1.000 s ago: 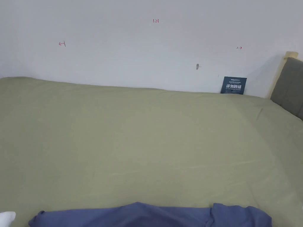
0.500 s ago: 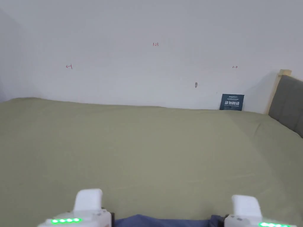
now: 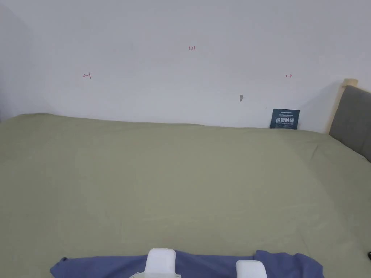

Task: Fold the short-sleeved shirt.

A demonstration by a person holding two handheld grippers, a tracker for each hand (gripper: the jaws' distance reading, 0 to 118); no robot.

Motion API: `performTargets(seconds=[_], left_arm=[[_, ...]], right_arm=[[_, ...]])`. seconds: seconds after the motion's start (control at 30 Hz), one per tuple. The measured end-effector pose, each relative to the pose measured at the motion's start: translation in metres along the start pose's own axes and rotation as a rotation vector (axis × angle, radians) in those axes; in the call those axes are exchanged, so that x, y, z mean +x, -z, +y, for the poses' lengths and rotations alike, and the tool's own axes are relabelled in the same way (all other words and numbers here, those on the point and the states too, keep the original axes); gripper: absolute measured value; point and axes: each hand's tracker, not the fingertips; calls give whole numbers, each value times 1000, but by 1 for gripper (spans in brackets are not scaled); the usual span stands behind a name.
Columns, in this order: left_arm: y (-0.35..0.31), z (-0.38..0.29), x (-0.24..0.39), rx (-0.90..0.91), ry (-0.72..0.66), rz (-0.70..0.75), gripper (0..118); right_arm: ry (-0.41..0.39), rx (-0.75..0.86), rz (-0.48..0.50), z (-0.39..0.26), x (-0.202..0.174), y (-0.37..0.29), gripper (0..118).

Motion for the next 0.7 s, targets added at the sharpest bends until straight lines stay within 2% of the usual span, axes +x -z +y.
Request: performTargets(seconds=[0.17,0.27,0.33,0.37,0.43,0.47,0.5,0.53,0.57,0.63,0.7], left_arm=[[-3,6,-24,-17,-18,-102,0],[-13,26,-81,67,-65,-107,0],[-17,36,-133,111,-162,-64,0],[-18,40,-164,105,-219,-108,6],[-11,42,-223,70,-332,-298,21],[-4,39,-250,48,-412,-393,21],[4,33,-274,37,-482,-480,63],[11,26,-292,33,-536,-548,99],[8,11,-318,43,-598,-631,118],[3,-1,-350,64,-717,-631,118],[1,-8,-305,-23,-735,-636,118]], right_arm=[[-5,22,10,5,10,-15,1],[11,51,0,11,30,-23,1],[28,54,-3,19,38,-27,1],[38,54,5,21,45,-29,1],[42,56,12,23,51,-27,1],[50,54,15,25,53,-26,1],[61,49,23,27,56,-26,1],[75,42,43,29,58,-26,1],[88,37,64,31,59,-26,1],[94,43,70,34,60,-28,1],[86,46,69,38,58,-30,1]])
